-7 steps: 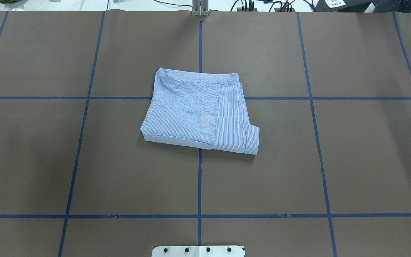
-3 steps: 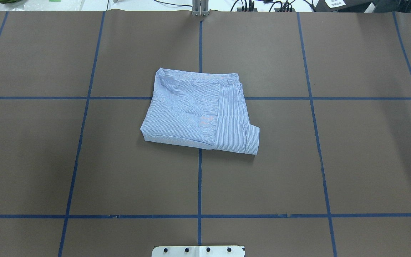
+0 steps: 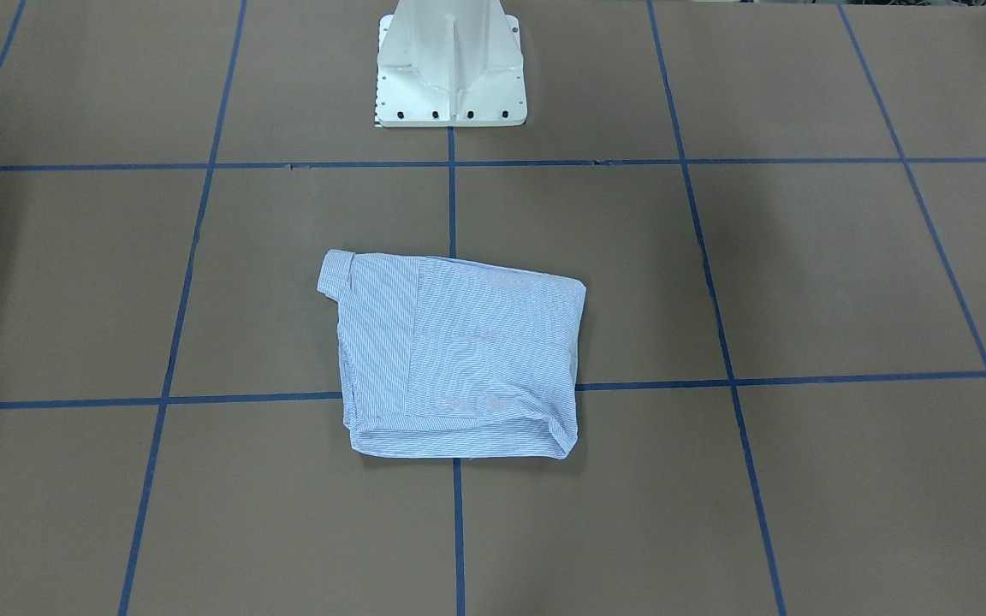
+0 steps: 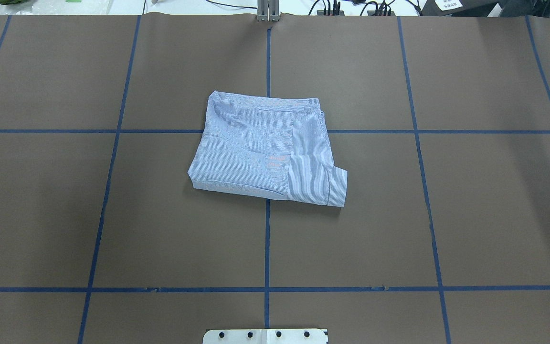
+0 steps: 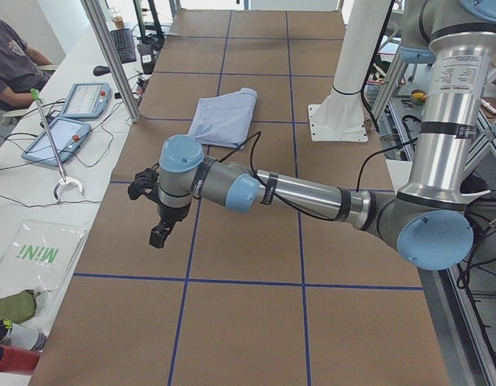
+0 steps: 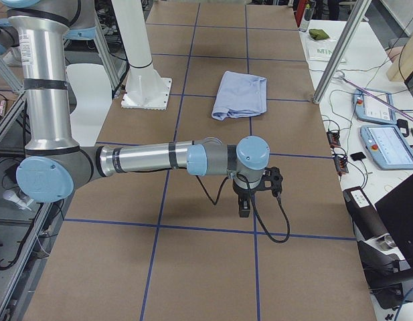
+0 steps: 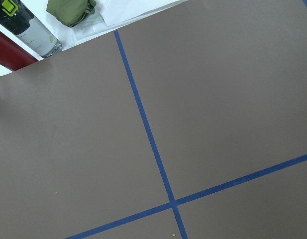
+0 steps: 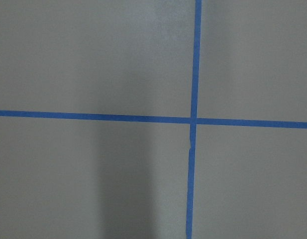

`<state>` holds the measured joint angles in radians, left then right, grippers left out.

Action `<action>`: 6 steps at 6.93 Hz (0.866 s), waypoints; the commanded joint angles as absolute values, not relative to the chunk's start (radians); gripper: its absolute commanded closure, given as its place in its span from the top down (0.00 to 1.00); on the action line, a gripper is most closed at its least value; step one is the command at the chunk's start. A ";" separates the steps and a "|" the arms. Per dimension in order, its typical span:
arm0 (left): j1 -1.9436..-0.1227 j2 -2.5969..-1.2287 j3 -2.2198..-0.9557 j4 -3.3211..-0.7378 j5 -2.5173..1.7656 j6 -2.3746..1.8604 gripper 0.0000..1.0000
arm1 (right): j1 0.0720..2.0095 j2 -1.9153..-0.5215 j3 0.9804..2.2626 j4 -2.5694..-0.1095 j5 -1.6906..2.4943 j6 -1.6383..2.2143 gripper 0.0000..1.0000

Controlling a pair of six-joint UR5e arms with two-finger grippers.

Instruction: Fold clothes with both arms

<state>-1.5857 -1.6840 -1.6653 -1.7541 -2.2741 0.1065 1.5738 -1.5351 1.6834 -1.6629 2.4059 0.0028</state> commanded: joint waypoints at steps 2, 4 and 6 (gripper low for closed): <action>-1.586 -1.677 -1.667 -1.753 -2.275 0.106 0.99 | 1.574 -1.543 1.718 -1.663 2.399 0.002 1.00; -1.585 -1.677 -1.669 -1.758 -2.275 0.100 0.99 | 1.574 -1.543 1.717 -1.663 2.399 0.002 1.00; -1.585 -1.678 -1.669 -1.761 -2.275 0.100 0.99 | 1.572 -1.551 1.707 -1.663 2.401 0.000 1.00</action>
